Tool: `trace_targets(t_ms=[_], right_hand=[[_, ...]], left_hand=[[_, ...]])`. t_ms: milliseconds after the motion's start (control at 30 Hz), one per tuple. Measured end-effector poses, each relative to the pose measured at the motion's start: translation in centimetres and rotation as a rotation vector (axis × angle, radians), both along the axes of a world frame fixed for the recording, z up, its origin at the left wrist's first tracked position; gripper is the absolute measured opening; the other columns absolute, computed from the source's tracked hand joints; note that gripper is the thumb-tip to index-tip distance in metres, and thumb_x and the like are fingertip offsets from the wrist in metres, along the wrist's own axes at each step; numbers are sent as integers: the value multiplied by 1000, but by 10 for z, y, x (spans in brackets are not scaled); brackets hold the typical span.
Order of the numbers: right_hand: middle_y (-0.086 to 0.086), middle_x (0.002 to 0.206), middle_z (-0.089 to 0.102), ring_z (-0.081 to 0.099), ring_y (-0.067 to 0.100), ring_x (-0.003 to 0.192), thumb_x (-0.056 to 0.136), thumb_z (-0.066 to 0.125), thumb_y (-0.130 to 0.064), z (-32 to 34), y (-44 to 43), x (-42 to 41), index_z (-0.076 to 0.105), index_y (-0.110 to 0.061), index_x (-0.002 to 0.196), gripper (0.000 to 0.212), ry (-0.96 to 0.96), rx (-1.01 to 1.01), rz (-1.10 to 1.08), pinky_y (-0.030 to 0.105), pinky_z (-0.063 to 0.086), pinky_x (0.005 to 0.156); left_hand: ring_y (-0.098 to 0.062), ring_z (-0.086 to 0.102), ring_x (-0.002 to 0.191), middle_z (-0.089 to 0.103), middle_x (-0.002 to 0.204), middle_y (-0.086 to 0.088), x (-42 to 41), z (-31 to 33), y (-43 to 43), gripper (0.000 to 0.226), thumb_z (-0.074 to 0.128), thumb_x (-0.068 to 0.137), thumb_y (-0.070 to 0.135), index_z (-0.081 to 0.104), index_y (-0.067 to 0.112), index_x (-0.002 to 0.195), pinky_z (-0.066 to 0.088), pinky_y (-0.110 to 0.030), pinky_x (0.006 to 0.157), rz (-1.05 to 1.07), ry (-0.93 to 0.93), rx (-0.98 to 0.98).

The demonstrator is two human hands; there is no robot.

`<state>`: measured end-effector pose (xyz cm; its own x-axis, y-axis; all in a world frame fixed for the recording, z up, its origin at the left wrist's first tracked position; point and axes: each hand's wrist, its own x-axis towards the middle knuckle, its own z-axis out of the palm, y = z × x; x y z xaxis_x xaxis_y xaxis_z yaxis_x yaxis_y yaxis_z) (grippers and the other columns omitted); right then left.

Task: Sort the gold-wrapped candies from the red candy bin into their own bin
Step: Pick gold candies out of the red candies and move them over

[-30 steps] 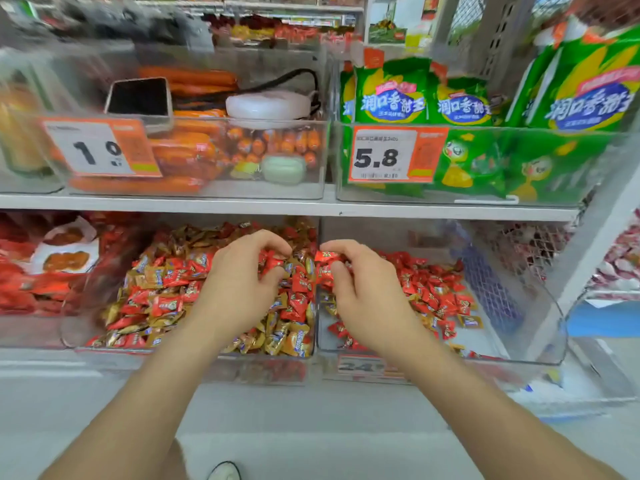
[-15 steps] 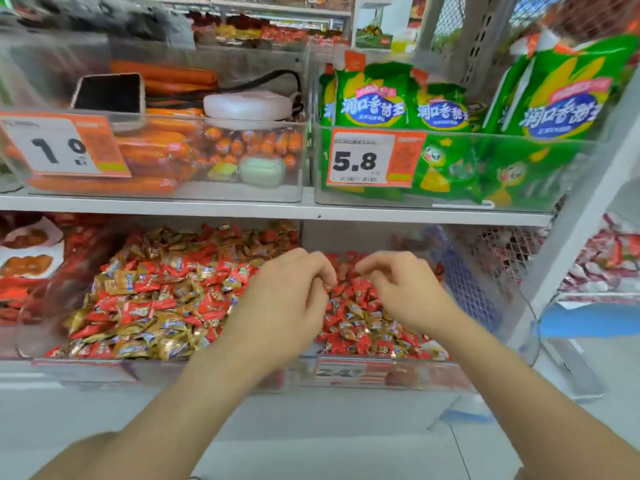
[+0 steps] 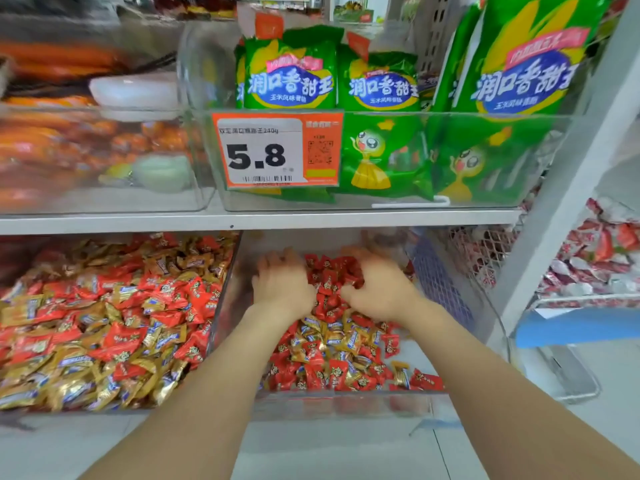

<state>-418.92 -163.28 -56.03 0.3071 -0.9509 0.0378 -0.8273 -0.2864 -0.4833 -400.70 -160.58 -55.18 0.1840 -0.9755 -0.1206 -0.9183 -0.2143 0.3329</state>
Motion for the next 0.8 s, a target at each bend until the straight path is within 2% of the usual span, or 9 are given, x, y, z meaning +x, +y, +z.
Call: trace_targets(t_ms=[67, 167, 300, 367, 433, 533, 567, 667, 800], right_hand=[[4, 145, 51, 53, 28, 133, 70, 65, -51, -6, -8, 10, 39, -36, 149, 85, 13, 51, 39, 38, 50, 106], [1, 142, 52, 55, 29, 128, 53, 68, -65, -9, -16, 19, 31, -41, 149, 105, 90, 185, 93, 43, 52, 104], [-6, 135, 58, 58, 21, 122, 43, 88, -63, -8, -18, 25, 43, -30, 146, 117, 193, 239, 181, 38, 52, 105], [-4, 127, 63, 63, 20, 115, 49, 96, -48, -9, -17, 21, 55, -21, 135, 99, 174, 244, 167, 35, 55, 99], [-4, 113, 69, 67, 18, 102, 56, 97, -35, -5, -13, 10, 64, -20, 122, 75, 113, 221, 141, 29, 56, 86], [-10, 112, 66, 63, 11, 97, 58, 100, -29, 10, 2, -10, 68, -24, 123, 73, 50, 204, 160, 24, 49, 82], [-12, 112, 65, 61, 8, 95, 58, 101, -29, 15, 9, -15, 67, -27, 125, 75, 45, 221, 178, 20, 47, 81], [-14, 118, 60, 60, -6, 95, 61, 99, -27, 27, 30, -25, 63, -34, 132, 79, 75, 265, 242, 12, 43, 80], [-19, 121, 60, 58, -9, 91, 63, 96, -20, 35, 50, -38, 64, -34, 135, 81, 54, 269, 253, 6, 39, 78]], left_hand=[[-43, 38, 139, 40, 146, -21, -2, -6, -9, 57, 61, 90, 17, 38, 5, 142, 43, -52, 106, 23, 25, -40], [-42, 46, 136, 47, 144, -19, -3, -10, -24, 51, 58, 94, 21, 43, 9, 141, 45, -51, 109, 55, 80, -19], [-32, 62, 122, 64, 137, -11, -1, -15, -29, 46, 55, 96, 35, 56, 18, 138, 52, -40, 102, -160, 137, 95], [-30, 60, 127, 62, 141, -8, -5, -6, -20, 51, 53, 97, 15, 50, 20, 148, 51, -31, 98, -254, 174, 143], [-28, 61, 121, 61, 137, -6, -5, 4, -10, 62, 48, 95, 1, 45, 23, 153, 49, -21, 81, -296, 193, 188], [-16, 59, 82, 60, 101, 3, 1, 17, 2, 57, 44, 92, -4, 53, 25, 140, 38, -11, 47, -342, 221, 181], [-14, 57, 76, 58, 95, 4, 2, 20, 6, 54, 45, 90, -4, 55, 26, 134, 39, -13, 44, -362, 217, 171], [-15, 63, 88, 63, 109, 2, 4, 23, 18, 51, 58, 87, -3, 58, 35, 120, 54, -26, 64, -418, 182, 151], [-12, 53, 109, 55, 120, 9, 11, 24, 31, 53, 80, 84, 9, 60, 36, 124, 40, -20, 86, -531, 87, 117]])
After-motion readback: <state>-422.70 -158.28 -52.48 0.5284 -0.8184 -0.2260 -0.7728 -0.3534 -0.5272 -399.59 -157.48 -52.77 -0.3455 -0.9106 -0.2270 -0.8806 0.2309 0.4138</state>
